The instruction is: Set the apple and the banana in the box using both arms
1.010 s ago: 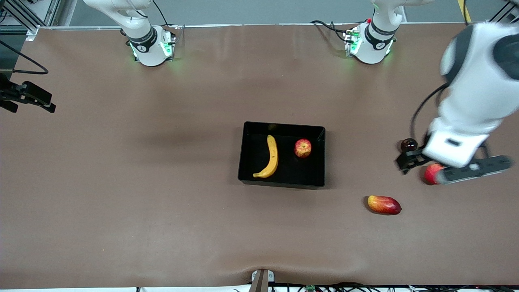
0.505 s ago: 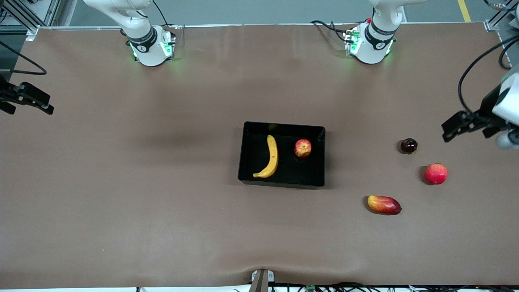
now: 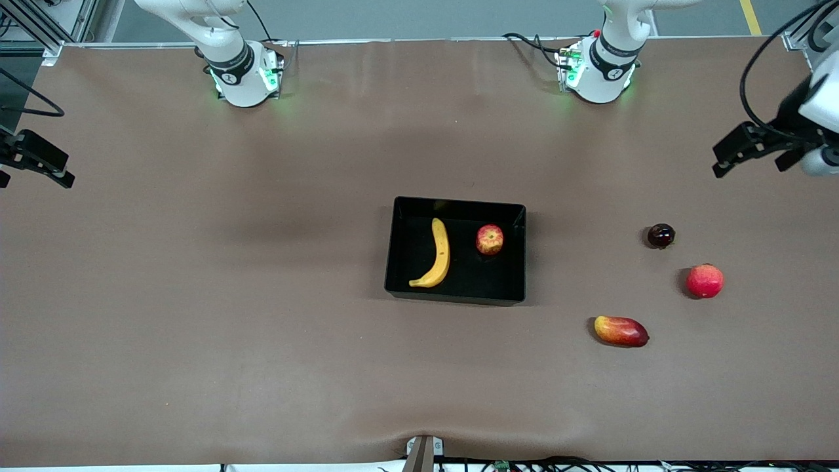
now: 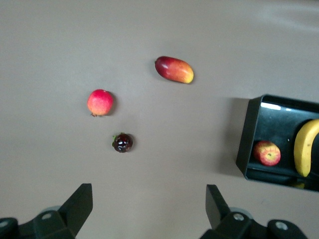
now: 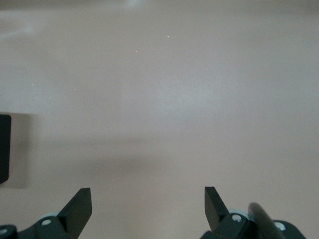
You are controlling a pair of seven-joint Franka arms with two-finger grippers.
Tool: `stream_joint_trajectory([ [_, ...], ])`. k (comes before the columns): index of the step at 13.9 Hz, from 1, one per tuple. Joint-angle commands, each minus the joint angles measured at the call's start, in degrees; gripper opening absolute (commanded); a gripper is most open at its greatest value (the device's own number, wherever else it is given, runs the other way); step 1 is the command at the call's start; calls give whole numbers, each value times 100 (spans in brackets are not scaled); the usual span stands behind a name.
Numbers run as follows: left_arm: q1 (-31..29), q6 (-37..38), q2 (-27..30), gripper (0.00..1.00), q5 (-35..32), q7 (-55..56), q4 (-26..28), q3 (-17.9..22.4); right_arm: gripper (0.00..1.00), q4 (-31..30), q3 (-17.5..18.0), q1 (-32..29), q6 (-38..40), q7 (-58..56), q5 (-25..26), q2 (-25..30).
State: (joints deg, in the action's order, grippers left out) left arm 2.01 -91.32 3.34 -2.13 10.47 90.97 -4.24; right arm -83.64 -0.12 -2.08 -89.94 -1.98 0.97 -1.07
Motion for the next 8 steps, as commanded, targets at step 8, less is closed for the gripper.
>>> stream_joint_trajectory([
  [8,63,-26,-35,100,134,-186,9,177,100,67,73,147,37,-31,70,-122],
])
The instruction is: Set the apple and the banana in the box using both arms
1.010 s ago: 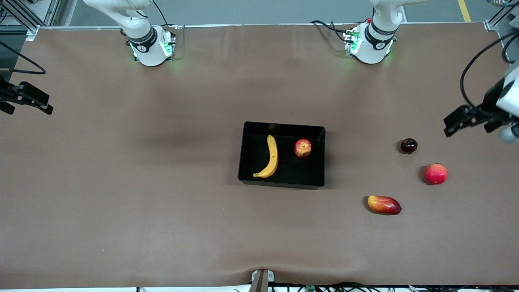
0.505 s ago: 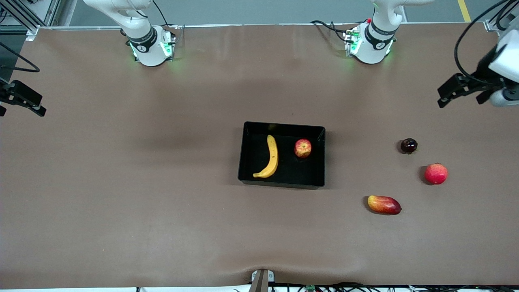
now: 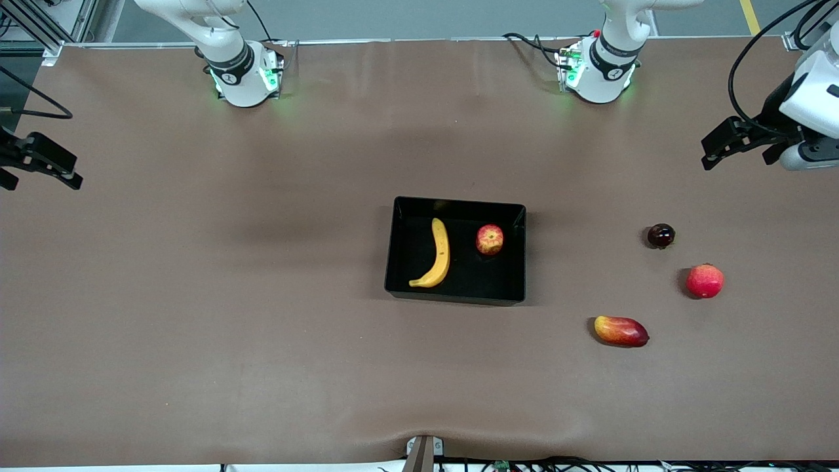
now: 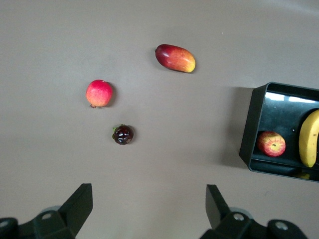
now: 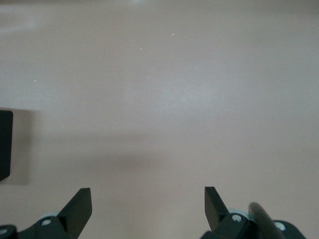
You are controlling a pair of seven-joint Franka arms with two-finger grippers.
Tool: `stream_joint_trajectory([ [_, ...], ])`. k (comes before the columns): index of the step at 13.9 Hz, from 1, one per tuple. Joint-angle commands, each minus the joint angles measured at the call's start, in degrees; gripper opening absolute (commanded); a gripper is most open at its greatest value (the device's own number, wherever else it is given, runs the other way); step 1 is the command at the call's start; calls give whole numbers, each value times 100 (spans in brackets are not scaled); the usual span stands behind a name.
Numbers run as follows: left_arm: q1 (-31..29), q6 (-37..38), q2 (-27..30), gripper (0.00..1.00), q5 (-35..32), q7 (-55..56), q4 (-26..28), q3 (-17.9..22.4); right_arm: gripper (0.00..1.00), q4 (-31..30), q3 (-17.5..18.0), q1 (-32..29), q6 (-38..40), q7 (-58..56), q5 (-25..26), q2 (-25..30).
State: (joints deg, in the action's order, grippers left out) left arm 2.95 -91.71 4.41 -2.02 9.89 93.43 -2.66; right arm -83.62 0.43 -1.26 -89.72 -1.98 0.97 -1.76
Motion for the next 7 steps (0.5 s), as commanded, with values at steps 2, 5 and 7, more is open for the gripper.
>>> stream_joint_trajectory([
  [2,-23,13,-151,100,132,-119,-255,19,100,82,18,74,-1,-31,62,-114],
  [5,-93,13,-203,100,132,-128,-237,28,100,100,1,4,42,-74,79,-105],
  [7,-119,13,-221,100,132,-93,-254,28,100,117,-17,-14,69,-83,114,-97],
])
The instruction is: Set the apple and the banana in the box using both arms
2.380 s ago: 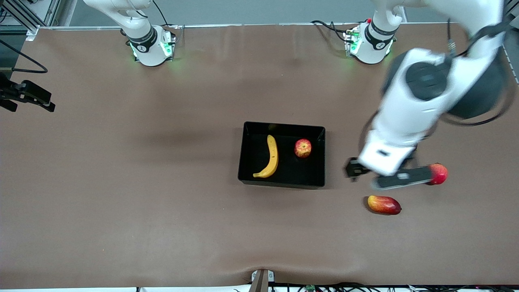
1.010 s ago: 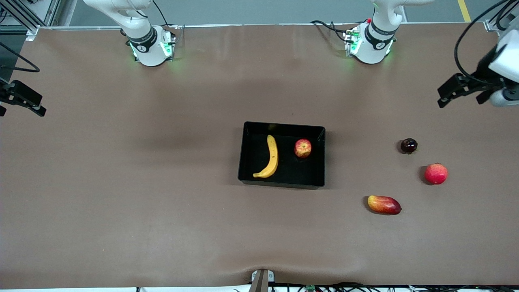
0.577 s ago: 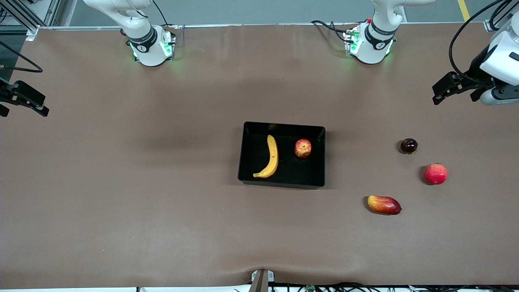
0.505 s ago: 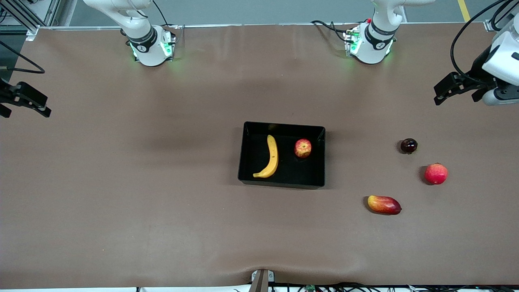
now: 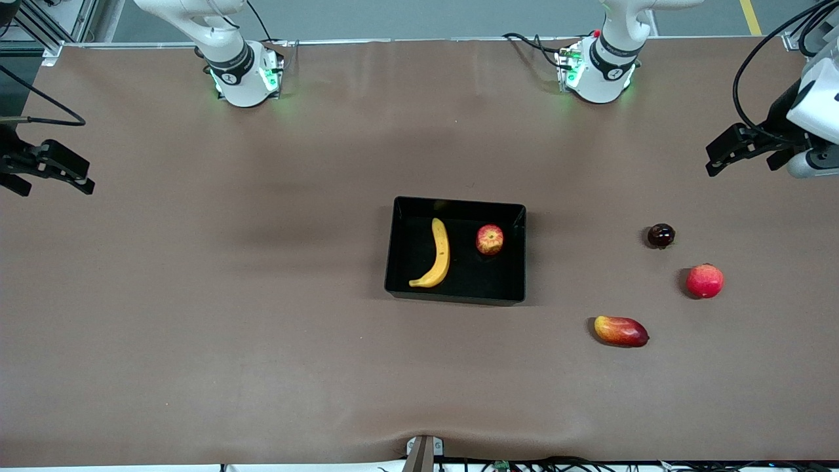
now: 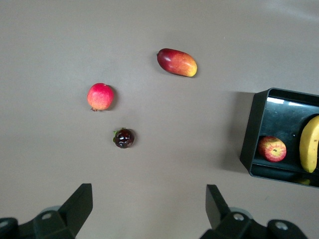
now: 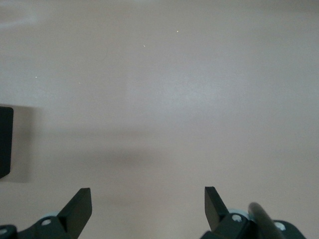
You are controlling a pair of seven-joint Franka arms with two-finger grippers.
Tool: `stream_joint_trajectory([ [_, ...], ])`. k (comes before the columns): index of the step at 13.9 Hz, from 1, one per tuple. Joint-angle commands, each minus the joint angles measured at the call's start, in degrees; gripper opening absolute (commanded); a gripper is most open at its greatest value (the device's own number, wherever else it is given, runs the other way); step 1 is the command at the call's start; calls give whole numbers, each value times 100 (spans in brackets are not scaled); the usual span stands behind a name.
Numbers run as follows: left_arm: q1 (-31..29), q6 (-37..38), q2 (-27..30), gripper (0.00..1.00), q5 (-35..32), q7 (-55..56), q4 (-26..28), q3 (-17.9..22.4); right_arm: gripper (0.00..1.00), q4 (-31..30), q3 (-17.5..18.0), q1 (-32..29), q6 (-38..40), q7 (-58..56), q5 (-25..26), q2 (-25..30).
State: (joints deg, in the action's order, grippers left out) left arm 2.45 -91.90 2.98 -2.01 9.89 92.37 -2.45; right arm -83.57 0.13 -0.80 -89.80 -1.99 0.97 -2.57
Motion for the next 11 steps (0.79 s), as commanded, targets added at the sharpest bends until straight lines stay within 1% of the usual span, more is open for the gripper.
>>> stream_joint_trajectory([
  [1,-70,40,-78,100,131,-93,-149,8,100,122,5,-69,77,-83,105,-16],
  [7,-35,181,-78,100,131,-137,-149,-27,100,43,5,-69,103,-39,87,-51],
  [8,-34,216,-78,100,131,-137,-141,-27,100,-27,5,-60,251,-30,96,-33],
  [11,-34,251,-78,100,131,-146,-140,-27,100,-36,14,-86,314,-30,87,-42],
])
